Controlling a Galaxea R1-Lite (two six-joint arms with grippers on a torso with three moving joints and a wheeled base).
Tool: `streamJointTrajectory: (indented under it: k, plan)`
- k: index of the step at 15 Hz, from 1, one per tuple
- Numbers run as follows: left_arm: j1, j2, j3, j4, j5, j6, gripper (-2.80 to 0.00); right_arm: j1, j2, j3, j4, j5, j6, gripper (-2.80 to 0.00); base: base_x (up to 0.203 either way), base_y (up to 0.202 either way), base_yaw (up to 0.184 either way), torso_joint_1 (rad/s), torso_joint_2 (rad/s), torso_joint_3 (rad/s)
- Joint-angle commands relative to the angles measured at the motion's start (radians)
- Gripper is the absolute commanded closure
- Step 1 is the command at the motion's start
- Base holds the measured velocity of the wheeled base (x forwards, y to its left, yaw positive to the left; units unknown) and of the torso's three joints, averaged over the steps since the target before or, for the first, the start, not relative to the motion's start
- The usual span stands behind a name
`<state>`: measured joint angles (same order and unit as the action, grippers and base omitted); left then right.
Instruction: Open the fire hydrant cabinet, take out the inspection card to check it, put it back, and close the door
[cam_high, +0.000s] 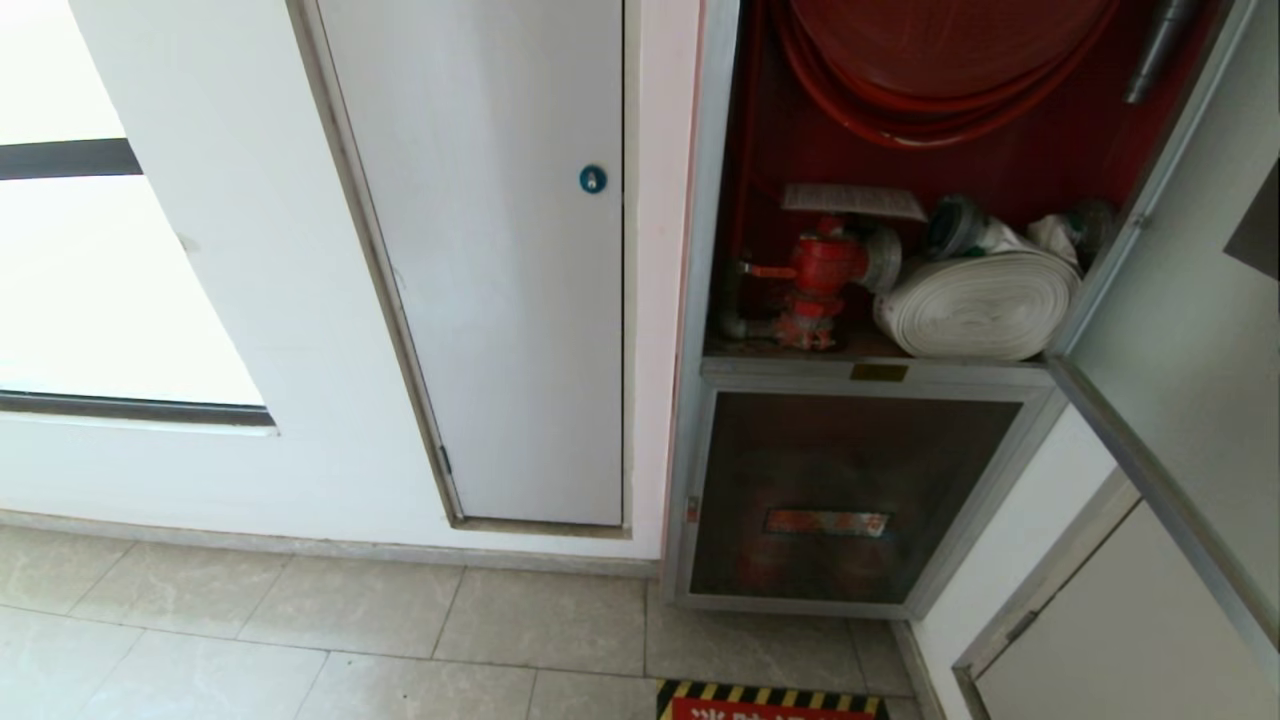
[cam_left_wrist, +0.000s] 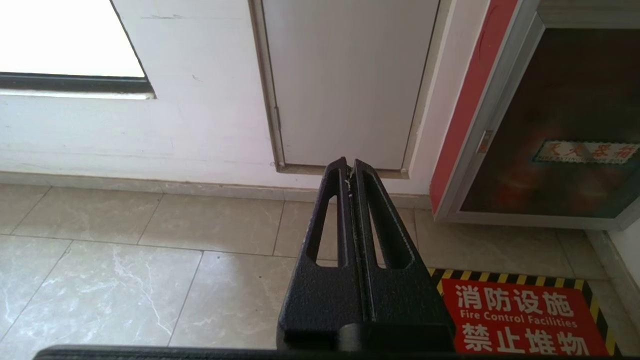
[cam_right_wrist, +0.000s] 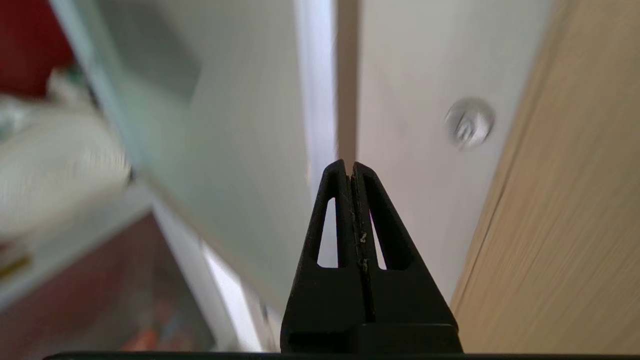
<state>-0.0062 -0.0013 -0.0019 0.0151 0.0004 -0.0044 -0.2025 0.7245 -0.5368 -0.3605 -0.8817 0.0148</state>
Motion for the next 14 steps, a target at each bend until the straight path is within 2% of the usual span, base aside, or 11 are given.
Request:
streamJointTrajectory:
  k: [1,5,8,10,14]
  plan:
    - [0.0,0.001,0.0,0.0,0.001,0.0,0.0,-0.048,0.015,0.012,-0.11,-0.005,-0.024,0.0,0.0,0.0,0.0,0.002,0.0,0.037]
    - [0.0,0.001,0.0,0.0,0.001,-0.002,0.0,-0.211,0.051,0.014,-0.197,-0.005,-0.023,0.0,0.0,0.0,0.0,0.0,0.0,0.0]
    - [0.0,0.001,0.0,0.0,0.0,0.0,0.0,-0.224,0.071,-0.001,-0.204,-0.005,-0.019,0.0,0.0,0.0,0.0,0.0,0.0,0.0]
    - [0.0,0.001,0.0,0.0,0.0,0.0,0.0,-0.228,0.128,-0.028,-0.216,0.0,0.015,0.0,0.0,0.0,0.0,0.0,0.0,0.0]
    - [0.0,0.001,0.0,0.0,0.0,-0.002,0.0,-0.27,0.182,-0.122,-0.218,0.003,0.036,0.0,0.0,0.0,0.0,0.0,0.0,0.0]
